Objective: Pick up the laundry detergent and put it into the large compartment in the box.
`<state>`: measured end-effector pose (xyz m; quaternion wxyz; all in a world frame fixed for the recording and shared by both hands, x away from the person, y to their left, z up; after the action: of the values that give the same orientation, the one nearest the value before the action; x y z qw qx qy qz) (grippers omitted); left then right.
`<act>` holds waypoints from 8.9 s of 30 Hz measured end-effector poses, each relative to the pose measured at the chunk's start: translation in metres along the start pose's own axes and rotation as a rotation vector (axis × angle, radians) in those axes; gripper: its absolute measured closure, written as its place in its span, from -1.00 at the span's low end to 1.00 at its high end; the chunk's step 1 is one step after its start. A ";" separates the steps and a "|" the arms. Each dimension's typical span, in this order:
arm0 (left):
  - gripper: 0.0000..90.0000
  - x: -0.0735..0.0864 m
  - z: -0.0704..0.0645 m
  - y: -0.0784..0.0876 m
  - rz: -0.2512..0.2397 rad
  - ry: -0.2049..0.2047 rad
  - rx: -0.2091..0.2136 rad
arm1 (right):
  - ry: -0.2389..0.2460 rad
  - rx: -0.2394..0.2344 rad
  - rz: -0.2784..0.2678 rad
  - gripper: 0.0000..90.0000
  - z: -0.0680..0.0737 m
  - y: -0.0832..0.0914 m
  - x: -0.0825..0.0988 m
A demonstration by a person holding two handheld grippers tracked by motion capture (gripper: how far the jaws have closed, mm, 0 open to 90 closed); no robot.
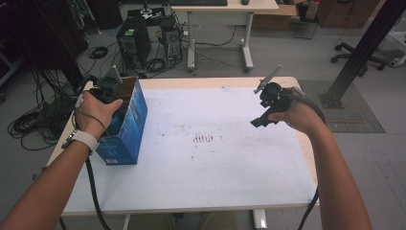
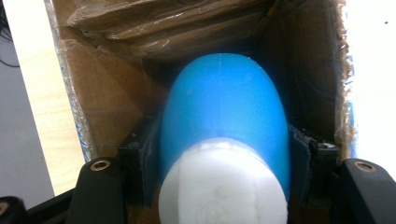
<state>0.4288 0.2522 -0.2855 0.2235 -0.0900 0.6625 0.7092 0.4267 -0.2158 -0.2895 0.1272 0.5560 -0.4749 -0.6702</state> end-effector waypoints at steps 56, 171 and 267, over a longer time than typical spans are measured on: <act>-0.49 0.002 0.009 0.003 -0.002 0.016 0.064 | -0.003 -0.003 0.003 -0.71 0.003 0.000 0.002; -0.77 0.008 -0.057 0.118 -0.163 -0.394 0.313 | -0.004 0.014 0.001 -0.73 0.015 0.018 -0.002; -0.77 0.042 -0.131 0.124 -0.025 -0.880 0.608 | -0.010 0.023 -0.012 -0.73 0.022 0.023 0.002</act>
<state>0.3154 0.1298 -0.2059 0.5044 0.2769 0.6807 0.4533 0.3985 -0.2186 -0.2743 0.1143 0.5568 -0.4801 -0.6681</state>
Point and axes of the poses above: each handheld gripper's, and its own axes: y roughly backward along the jaws, x roughly out of its underside, z roughly to its left, the point moved 1 cm from there along -y, roughly forward along the jaws, and after that the axes turned 12 degrees about -z, right-handed, at the moved point
